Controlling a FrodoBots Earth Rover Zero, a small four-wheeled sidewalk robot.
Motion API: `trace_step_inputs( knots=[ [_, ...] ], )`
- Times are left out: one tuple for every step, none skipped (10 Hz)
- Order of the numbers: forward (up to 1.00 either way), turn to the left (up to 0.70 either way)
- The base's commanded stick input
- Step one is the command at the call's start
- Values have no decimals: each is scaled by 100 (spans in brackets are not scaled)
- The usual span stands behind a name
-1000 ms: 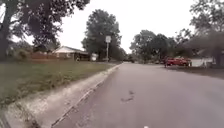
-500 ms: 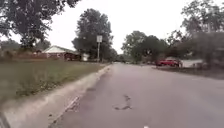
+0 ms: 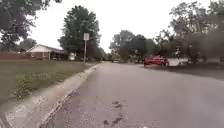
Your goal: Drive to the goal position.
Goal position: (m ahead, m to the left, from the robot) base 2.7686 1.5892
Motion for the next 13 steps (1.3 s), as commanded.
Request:
trace_step_inputs(
  knots=[
    [70,-32],
    [70,0],
    [70,0],
    [70,0],
    [70,0],
    [70,0],
    [70,0],
    [70,0],
    [70,0],
    [70,0],
    [70,0],
    [70,0],
    [70,0]
  ],
)
